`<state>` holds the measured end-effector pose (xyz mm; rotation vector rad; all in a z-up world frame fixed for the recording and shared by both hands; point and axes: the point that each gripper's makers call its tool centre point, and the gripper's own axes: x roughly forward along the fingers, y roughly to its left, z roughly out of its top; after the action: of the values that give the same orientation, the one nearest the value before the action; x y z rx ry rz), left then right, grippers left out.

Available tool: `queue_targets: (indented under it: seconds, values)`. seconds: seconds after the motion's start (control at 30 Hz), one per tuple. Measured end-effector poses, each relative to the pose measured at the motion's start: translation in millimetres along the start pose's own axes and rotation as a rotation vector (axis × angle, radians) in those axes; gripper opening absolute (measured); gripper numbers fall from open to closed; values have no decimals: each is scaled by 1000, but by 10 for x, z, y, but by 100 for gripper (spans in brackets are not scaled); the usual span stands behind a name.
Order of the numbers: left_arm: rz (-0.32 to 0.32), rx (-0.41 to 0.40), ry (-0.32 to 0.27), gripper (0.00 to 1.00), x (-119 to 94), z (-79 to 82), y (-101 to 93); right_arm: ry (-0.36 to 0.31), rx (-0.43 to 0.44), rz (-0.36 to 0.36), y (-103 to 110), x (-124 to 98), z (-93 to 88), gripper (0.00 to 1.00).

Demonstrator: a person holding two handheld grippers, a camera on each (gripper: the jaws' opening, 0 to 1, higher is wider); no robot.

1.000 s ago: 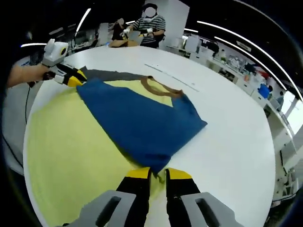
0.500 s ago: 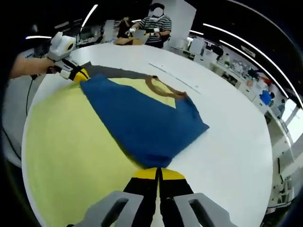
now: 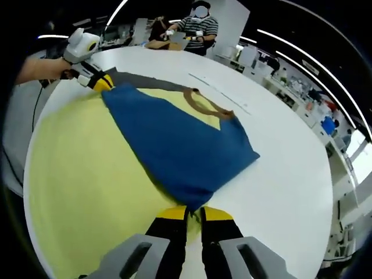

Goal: Fold the garment on the visible template until the final outline fits inside the template.

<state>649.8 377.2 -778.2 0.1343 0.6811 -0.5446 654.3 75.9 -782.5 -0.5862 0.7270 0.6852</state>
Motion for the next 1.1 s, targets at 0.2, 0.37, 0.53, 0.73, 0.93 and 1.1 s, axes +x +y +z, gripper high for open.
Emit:
queue_targets:
  seconds: [0.2,0.37,0.53,0.73,0.93,1.1]
  values:
    - [11,-21,1,0,3,-8,-12,5,-18,-9,-26,-38,-19,0]
    - [22,-57,8,0,-2,-14,-1,11,-24,4,-24,-71,-57,0]
    - [48,-44,23,0,-13,-23,32,25,15,20,-37,-101,-128,0]
    - [66,-42,33,0,-16,-24,42,5,226,47,-63,-102,-149,0]
    - [66,-41,34,0,-24,-27,38,15,148,64,-16,-136,-159,0]
    - [66,-66,24,0,-26,-28,48,32,6,64,35,-147,-170,0]
